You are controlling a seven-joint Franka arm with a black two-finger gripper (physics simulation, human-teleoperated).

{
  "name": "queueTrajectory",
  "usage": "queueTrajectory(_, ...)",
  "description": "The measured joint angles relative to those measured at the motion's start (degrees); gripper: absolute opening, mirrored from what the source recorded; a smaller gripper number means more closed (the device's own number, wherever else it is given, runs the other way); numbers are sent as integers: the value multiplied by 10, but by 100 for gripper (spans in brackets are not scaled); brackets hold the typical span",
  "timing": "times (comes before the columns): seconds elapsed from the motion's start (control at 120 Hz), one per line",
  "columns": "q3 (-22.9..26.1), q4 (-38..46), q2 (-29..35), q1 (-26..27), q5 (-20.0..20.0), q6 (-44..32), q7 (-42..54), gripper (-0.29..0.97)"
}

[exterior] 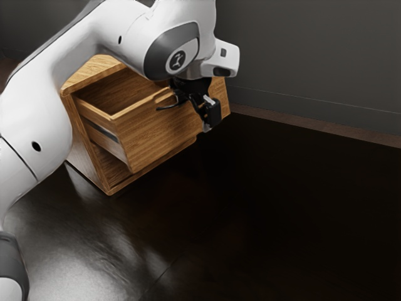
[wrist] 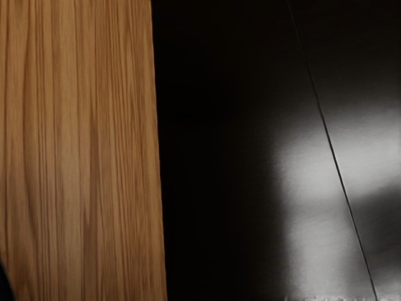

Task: Pull the drawer handle with one arm to open the drawer

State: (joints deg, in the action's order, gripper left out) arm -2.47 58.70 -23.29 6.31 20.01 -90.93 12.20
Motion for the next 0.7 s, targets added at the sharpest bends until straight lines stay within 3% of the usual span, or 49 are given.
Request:
queueTrajectory(0.392, 0, 52, 42, 37, 2, -2, -15, 62)
queueTrajectory(0.525, -3, 67, 50, 55, 2, -3, -20, 69)
queueTrajectory(0.658, -56, 75, 52, 115, -1, -6, -25, 64)
queueTrajectory(0.7, -74, 80, 56, 136, -2, -8, -27, 56)
